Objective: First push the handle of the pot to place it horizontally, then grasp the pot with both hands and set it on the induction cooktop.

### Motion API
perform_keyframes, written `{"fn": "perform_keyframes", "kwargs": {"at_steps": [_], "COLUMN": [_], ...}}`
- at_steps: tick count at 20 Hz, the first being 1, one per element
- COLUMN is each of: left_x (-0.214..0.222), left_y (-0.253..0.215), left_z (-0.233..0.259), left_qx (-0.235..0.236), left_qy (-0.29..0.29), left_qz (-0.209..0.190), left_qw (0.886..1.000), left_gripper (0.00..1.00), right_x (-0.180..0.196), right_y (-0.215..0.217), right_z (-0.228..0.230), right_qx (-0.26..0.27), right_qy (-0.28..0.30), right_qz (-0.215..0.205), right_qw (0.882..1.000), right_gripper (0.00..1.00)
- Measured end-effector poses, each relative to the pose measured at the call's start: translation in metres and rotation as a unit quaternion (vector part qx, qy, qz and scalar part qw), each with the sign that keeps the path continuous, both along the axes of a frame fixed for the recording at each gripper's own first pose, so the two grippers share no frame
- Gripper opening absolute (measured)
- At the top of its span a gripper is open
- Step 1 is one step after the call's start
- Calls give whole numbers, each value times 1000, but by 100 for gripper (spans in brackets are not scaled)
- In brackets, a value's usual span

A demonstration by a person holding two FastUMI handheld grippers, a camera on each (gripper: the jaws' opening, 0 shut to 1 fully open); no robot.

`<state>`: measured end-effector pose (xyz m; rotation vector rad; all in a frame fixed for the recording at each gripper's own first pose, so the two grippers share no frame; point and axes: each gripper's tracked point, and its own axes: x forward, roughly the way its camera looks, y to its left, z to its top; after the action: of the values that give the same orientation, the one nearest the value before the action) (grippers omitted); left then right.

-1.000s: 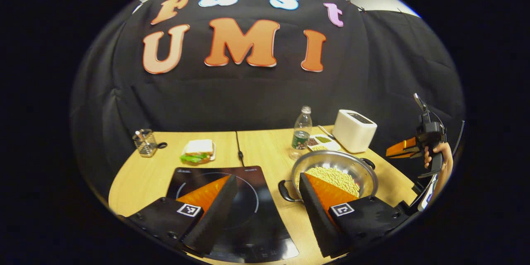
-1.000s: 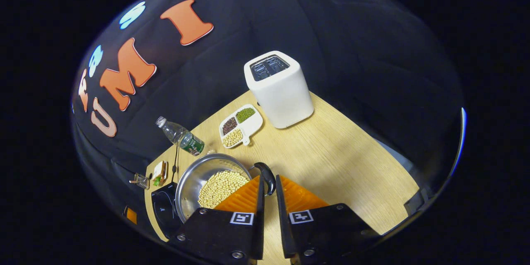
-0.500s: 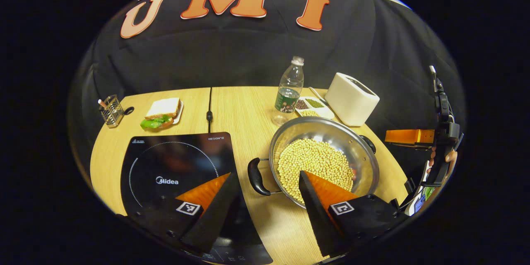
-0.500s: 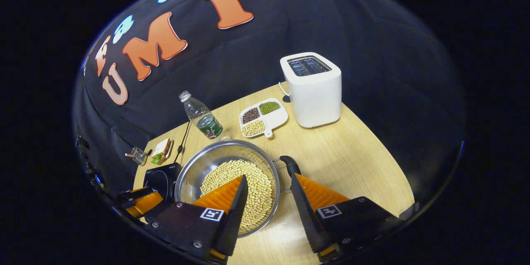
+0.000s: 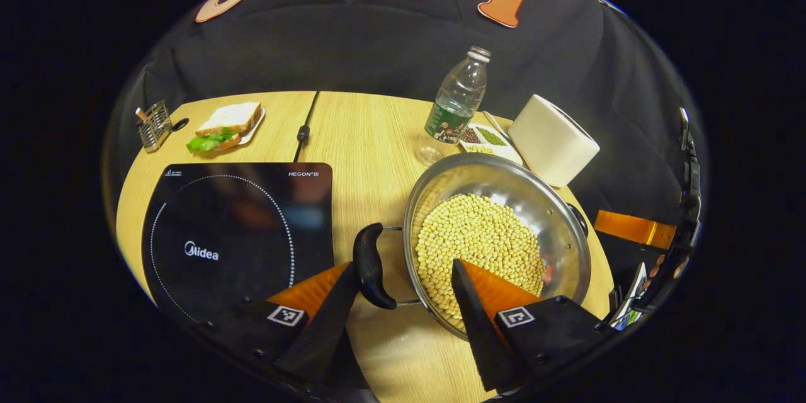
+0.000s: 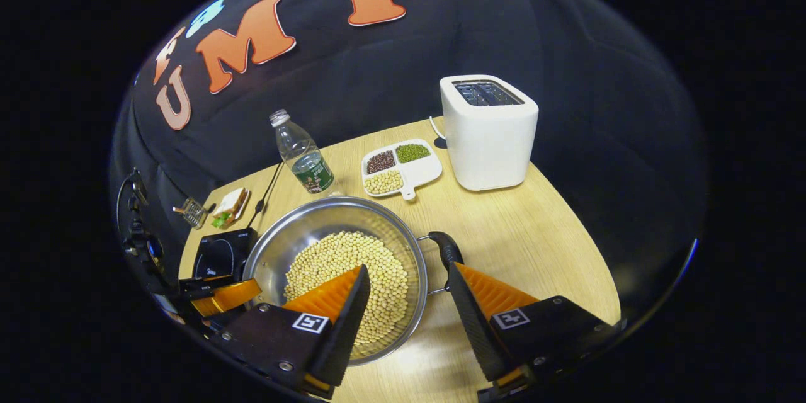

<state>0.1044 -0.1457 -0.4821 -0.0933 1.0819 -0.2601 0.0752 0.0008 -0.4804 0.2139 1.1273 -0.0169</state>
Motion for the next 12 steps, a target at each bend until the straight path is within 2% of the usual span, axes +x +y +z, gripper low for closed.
{"fn": "perform_keyframes", "kwargs": {"at_steps": [2, 5, 6, 7, 8, 12], "left_x": [2, 10, 11, 13, 16, 27], "left_y": [-2, 1, 1, 0, 0, 0], "left_z": [-6, -16, -19, -22, -24, -29], "left_qx": [8, 39, 47, 54, 59, 76], "left_qy": [-3, -20, -22, -25, -27, -45], "left_qz": [-1, -5, -8, -10, -12, -11], "left_qw": [1000, 999, 999, 998, 998, 996], "left_gripper": [96, 94, 88, 91, 88, 89], "right_x": [-2, -10, -12, -11, -9, -8], "right_y": [-3, -6, -8, -12, -15, -19], "right_z": [-7, -22, -28, -35, -38, -52], "right_qx": [-19, -34, -40, -51, -59, -67], "right_qy": [5, 30, 39, 44, 43, 58], "right_qz": [7, 17, 16, 17, 17, 19], "right_qw": [1000, 999, 998, 998, 997, 996], "right_gripper": [84, 89, 89, 88, 89, 87]}}
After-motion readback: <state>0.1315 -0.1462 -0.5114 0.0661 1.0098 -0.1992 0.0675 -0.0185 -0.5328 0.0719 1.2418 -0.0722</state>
